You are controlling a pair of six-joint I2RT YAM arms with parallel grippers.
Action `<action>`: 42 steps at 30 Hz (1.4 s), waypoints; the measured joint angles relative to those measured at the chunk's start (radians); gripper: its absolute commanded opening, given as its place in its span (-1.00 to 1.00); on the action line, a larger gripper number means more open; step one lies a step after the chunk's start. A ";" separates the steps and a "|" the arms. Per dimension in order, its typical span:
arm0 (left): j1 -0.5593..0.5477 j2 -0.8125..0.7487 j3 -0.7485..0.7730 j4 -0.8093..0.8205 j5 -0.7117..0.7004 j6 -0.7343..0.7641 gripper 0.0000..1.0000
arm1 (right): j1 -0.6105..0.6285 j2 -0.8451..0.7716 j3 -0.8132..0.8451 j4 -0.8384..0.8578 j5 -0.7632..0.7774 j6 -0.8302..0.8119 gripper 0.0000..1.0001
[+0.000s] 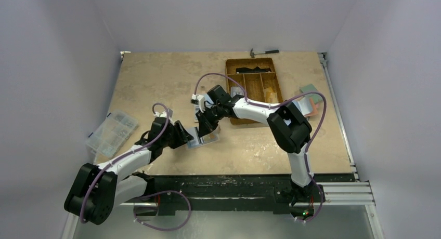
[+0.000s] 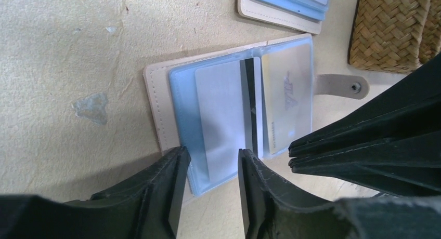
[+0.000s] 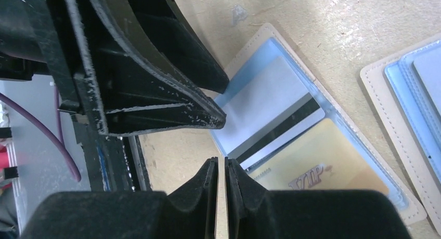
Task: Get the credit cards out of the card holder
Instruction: Remove the credit card from the card holder.
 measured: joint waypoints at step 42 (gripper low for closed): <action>0.001 0.126 -0.016 0.147 -0.007 -0.004 -0.95 | -0.013 0.014 -0.006 0.008 0.192 0.137 0.08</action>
